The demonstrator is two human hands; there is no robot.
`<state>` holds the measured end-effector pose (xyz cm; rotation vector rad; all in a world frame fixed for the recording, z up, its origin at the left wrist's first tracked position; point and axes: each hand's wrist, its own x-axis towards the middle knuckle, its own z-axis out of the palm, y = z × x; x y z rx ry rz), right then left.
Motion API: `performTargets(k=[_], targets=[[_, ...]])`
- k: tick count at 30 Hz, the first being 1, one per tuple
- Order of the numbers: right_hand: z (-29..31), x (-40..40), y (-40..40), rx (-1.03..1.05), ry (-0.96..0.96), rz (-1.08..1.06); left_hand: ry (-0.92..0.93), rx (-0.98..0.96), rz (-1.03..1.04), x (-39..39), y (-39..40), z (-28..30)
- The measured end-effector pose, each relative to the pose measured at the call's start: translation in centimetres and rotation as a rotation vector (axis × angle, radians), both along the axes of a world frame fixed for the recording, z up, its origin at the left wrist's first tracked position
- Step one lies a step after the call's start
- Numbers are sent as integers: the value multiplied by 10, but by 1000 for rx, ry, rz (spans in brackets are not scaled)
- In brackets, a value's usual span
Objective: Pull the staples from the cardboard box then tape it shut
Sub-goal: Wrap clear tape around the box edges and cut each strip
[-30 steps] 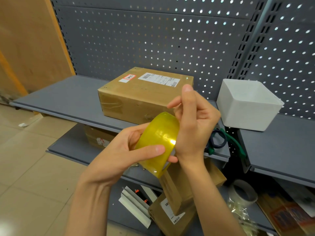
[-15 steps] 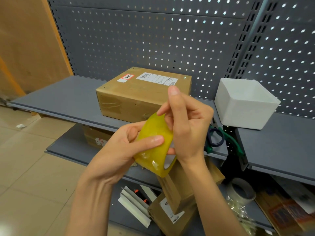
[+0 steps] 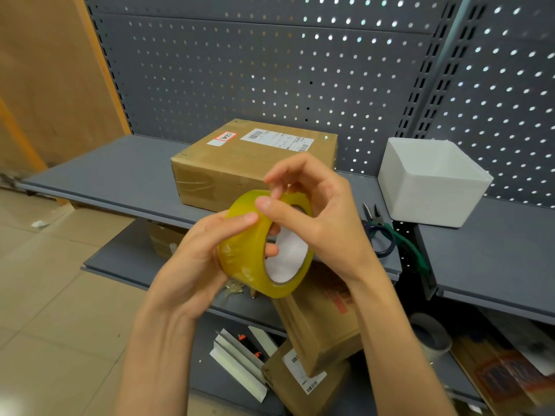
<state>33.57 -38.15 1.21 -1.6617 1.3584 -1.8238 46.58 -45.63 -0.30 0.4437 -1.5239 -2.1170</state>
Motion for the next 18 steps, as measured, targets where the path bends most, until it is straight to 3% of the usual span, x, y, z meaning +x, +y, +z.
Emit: performTargets(k=[8, 14, 18], targets=[[9, 10, 5, 140, 406, -106, 13, 170, -79, 1, -3, -4], [9, 15, 6, 177, 437, -113, 47, 253, -174, 5, -9, -10], [7, 14, 2, 133, 491, -201, 115, 186, -337, 4, -11, -11]])
